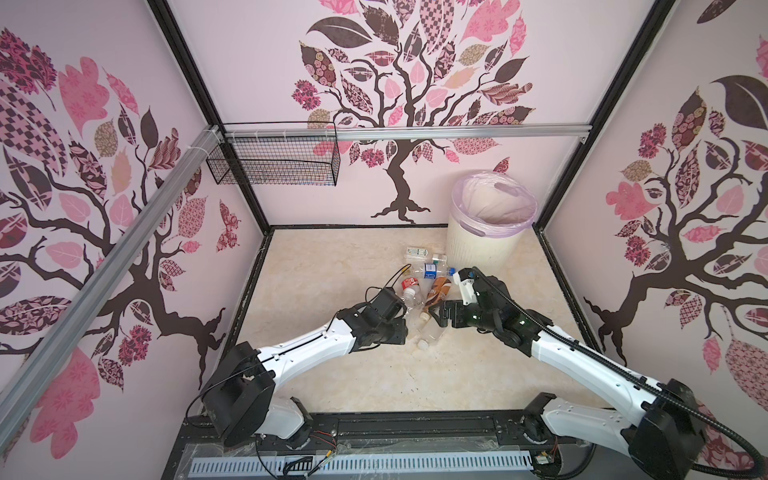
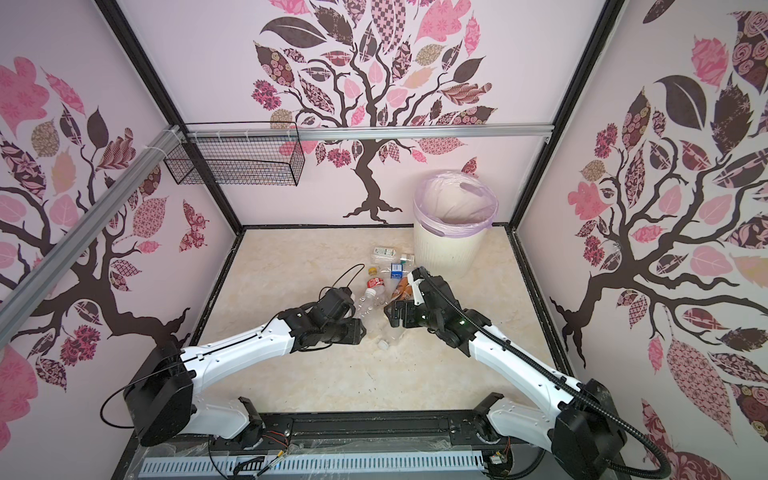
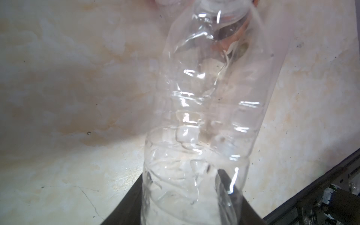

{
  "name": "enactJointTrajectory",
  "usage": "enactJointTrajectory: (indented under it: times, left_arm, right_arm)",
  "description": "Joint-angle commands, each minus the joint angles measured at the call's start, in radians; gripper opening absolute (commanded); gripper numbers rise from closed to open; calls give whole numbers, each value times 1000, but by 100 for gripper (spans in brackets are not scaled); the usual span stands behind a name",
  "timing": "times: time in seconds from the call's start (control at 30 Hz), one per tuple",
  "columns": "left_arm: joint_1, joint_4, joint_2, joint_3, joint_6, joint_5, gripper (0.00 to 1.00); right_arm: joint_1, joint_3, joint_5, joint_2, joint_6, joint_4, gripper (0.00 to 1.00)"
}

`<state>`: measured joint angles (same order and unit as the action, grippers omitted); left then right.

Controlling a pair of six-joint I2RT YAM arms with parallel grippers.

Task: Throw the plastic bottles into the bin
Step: 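Lift the water bottle with the left gripper toward the right gripper, then grasp the water bottle top with the right gripper and open the left gripper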

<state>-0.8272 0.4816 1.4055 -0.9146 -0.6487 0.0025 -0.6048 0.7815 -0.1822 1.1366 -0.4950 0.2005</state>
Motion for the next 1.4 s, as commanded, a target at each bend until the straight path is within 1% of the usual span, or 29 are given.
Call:
enactJointTrajectory:
  times: [0.0,0.1,0.2,0.33,0.67,0.97,1.13,1.27,1.37]
  left_arm:
    - [3,-60,-57,-24,42,1,53]
    - [3,-96,-93,-15,53,7,53]
    - [2,-136,-133,-1,55,15,53]
    - [1,-162,-163,14,55,18,53]
    - [0,-201,-168,14,60,33,53]
    - [-1,-199,-184,27,70,26,53]
    - [-1,-199,-184,29,71,18,54]
    - [-1,-199,-174,28,70,16,60]
    - [0,-198,-168,22,69,6,68]
  right_arm:
    - [12,64,-56,38,-63,-59,99]
    - [25,102,-86,70,-106,-91,99]
    - [39,136,-115,102,-152,-134,96]
    - [46,193,-122,149,-166,-155,92]
    - [57,306,-202,300,-239,-256,78]
    - [57,372,-214,362,-258,-271,54]
    - [57,382,-206,371,-248,-265,43]
    - [56,380,-197,370,-238,-259,32]
    - [56,383,-185,371,-222,-246,26]
